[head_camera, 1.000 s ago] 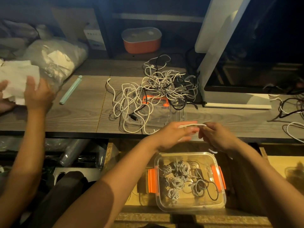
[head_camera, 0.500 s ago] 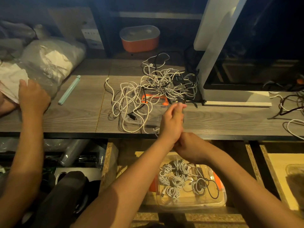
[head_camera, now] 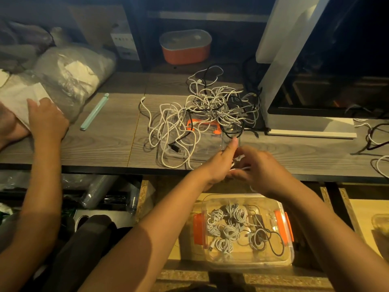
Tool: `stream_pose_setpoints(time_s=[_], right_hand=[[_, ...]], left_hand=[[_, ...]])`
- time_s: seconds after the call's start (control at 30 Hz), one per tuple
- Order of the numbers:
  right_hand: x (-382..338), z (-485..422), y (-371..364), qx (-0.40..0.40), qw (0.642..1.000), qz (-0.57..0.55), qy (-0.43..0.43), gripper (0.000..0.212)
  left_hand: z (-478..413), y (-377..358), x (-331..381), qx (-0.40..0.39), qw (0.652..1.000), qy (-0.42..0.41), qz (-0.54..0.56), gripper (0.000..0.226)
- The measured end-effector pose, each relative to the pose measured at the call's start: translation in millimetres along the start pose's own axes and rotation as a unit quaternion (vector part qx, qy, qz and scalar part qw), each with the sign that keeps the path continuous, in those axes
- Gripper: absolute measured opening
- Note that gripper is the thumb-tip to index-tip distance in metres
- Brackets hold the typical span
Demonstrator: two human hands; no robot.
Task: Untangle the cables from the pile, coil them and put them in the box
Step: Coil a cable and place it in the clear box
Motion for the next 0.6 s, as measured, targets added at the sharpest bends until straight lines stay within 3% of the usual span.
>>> stream_pose_setpoints(time_s=[0.07, 0.37, 0.47, 0.53, 0.6], right_hand=[[0, 0, 1, -0.012, 1.000, -0.007, 0.007, 0.033], [5, 8, 0, -0.017, 0.999, 0.017, 0.034, 0.012], [5, 8, 4, -0.003, 0.999, -0.009, 0.043, 0.009], [7, 9, 10, 0.024, 0.996, -0.081, 0.022, 0.012], [12, 10, 15, 0.068, 0.986, -0.153, -0.007, 0.011]], left_hand=[[3, -1, 1, -0.024, 0.999, 0.001, 0.027, 0.063], [7, -5, -1, -0.080, 0.995, -0.016, -0.061, 0.065], [8, -6, 4, -0.087, 0.994, -0.061, 0.013, 0.056], [9, -8, 7, -0.071, 0.990, -0.063, 0.100, 0.048], [11, -9, 5, 0.015, 0.992, -0.069, 0.101, 0.039]])
Point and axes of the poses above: each hand's wrist, its own z-axis away from the middle knuckle, its own y-axis out of the back of the hand, x = y × z, the point moved 3 cm from there along -z, towards the middle knuckle, and after that the axes turned 15 degrees about -z, right-handed, at the moved point
